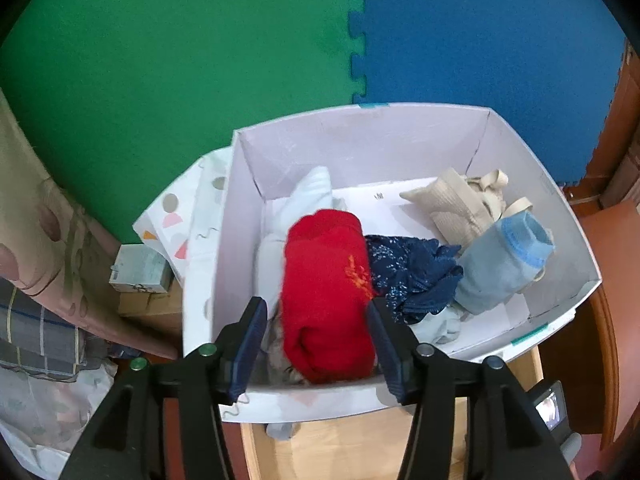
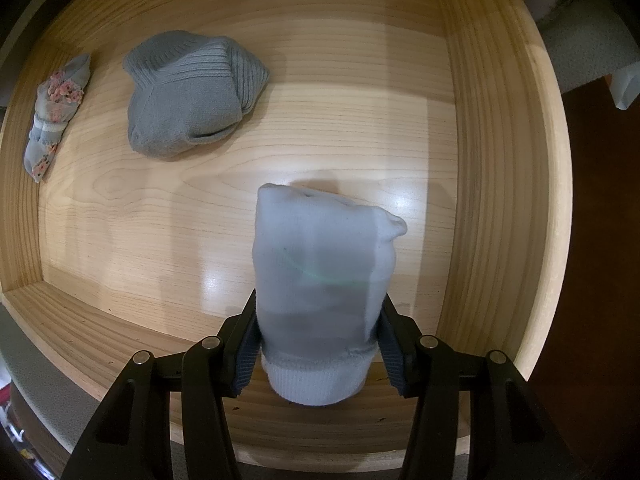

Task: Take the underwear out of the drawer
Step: 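Hold the white rolled garment with the right gripper above the drawer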

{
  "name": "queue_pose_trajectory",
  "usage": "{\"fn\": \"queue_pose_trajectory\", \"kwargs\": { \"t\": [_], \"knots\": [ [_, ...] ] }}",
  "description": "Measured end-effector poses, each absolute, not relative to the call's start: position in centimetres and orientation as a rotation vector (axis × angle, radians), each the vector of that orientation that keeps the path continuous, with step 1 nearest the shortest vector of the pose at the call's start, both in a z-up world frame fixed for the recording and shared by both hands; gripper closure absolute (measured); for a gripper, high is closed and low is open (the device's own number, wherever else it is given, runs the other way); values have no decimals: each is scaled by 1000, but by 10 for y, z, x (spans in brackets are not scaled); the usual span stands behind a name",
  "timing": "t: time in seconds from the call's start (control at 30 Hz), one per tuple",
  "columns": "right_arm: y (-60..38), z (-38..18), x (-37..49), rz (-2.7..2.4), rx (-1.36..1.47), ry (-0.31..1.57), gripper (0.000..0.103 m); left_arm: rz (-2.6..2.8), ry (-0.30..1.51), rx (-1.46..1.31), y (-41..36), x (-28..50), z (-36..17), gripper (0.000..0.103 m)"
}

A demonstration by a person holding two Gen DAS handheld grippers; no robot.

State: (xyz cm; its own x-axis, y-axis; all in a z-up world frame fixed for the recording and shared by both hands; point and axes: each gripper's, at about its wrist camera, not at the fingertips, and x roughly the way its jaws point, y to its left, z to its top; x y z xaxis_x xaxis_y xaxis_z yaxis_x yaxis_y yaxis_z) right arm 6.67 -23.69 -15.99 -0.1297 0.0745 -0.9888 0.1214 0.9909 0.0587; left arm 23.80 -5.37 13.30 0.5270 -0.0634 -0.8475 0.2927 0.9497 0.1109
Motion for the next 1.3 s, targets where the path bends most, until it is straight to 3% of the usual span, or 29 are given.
{"fn": "queue_pose_trajectory", "kwargs": {
  "t": [0.4, 0.97, 1.3],
  "knots": [
    [-239, -160, 65, -40, 141, 1702, 54, -182, 980, 215, 1, 180, 141, 50],
    [-221, -172, 55, -53, 112, 1701, 54, -105, 1135, 138, 26, 103, 16, 50],
    [-219, -171, 56, -56, 113, 1705, 54, -67, 1183, 70, 32, 98, -20, 50]
  ]
}}
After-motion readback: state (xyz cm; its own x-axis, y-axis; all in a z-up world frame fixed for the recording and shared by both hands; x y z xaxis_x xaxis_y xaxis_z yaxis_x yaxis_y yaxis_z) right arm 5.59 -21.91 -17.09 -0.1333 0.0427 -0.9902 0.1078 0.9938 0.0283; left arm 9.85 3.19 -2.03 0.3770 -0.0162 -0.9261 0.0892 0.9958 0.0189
